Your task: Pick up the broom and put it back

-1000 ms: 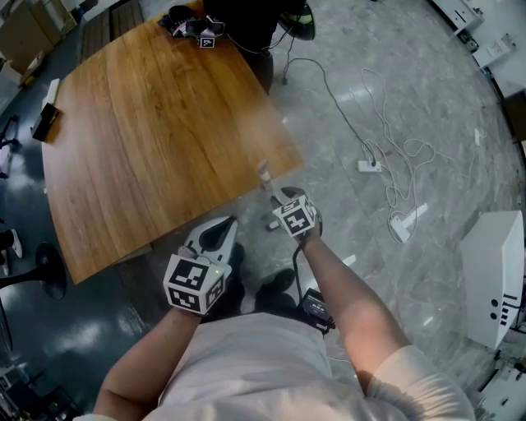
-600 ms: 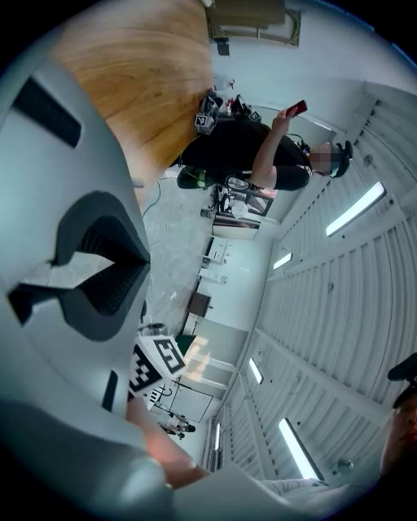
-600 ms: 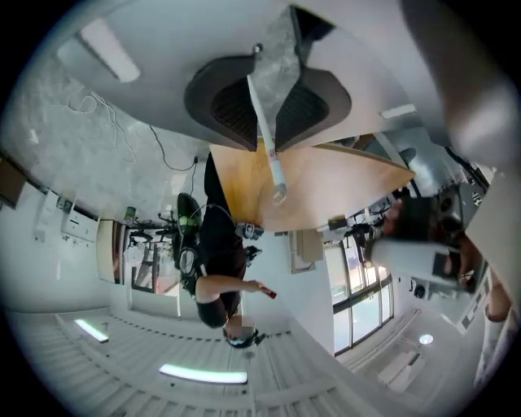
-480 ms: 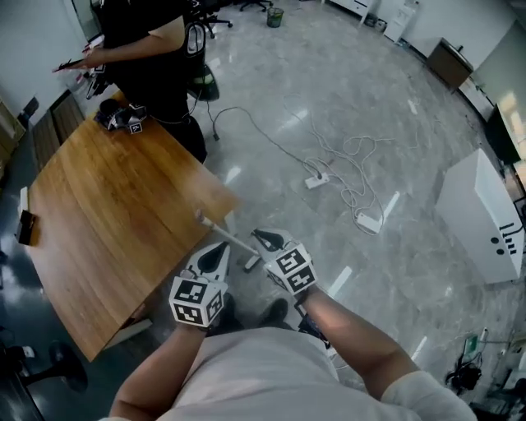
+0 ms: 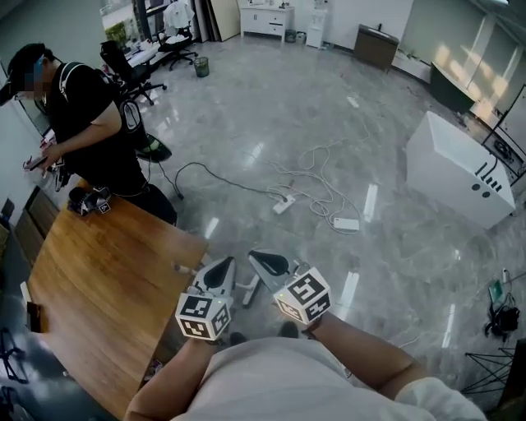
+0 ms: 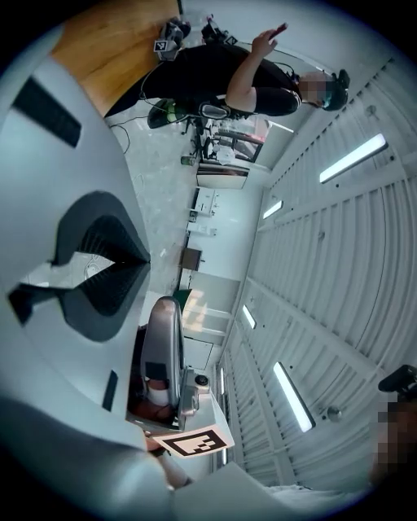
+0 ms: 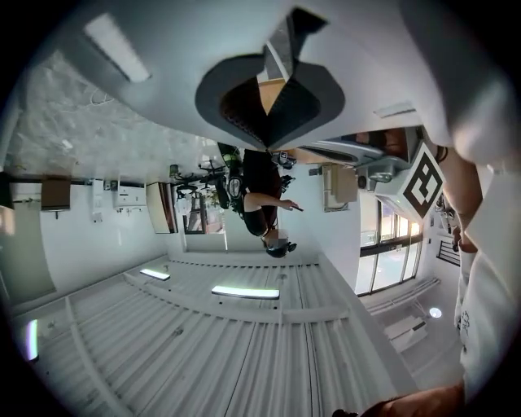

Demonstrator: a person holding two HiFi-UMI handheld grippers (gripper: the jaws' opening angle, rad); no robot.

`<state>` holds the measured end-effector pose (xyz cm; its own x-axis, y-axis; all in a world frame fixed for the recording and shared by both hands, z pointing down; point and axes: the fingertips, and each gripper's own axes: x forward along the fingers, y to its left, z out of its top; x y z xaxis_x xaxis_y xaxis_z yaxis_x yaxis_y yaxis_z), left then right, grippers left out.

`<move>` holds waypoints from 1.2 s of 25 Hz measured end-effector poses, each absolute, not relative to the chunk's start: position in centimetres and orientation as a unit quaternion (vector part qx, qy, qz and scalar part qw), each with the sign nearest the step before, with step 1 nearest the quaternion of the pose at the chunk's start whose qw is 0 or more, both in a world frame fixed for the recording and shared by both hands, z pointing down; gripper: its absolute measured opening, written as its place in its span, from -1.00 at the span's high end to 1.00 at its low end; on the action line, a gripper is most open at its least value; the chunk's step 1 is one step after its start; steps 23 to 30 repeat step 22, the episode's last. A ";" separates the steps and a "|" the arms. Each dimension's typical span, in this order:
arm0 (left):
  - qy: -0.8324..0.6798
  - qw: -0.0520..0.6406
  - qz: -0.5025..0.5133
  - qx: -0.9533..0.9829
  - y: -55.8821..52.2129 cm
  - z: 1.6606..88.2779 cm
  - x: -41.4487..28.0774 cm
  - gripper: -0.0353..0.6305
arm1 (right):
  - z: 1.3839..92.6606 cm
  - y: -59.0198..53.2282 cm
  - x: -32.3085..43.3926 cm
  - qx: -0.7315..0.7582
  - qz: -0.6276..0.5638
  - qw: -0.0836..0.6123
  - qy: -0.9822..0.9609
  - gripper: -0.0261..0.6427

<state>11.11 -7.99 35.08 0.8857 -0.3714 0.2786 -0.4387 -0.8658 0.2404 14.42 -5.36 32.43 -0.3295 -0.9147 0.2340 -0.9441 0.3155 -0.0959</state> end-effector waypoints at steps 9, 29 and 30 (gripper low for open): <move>-0.184 0.141 0.116 0.966 -5.5 34.6 13.6 0.88 | 32.2 -2.5 17.0 0.604 0.110 0.053 -0.787 0.92; -0.186 0.146 0.117 0.965 -5.6 35.1 13.7 0.88 | 32.9 -3.0 16.7 0.602 0.108 0.059 -0.789 0.92; -0.186 0.146 0.117 0.965 -5.6 35.1 13.7 0.88 | 32.9 -3.0 16.7 0.602 0.108 0.059 -0.789 0.92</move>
